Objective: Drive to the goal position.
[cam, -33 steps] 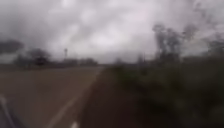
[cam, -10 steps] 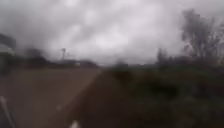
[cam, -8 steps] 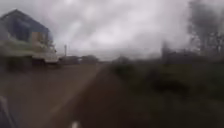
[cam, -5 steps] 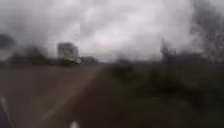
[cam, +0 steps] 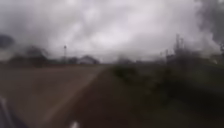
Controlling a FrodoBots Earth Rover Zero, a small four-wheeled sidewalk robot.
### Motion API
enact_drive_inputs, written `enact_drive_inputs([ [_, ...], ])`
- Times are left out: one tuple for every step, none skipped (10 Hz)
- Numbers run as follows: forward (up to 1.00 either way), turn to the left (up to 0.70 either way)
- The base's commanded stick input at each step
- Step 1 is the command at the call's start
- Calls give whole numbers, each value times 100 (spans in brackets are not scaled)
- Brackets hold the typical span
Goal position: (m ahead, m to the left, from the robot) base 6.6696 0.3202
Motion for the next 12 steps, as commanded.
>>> enact_drive_inputs([
  [70,0],
  [70,0],
  [70,0],
  [70,0],
  [70,0],
  [70,0],
  [70,0],
  [70,0],
  [70,0],
  [70,0],
  [70,0],
  [70,0],
])
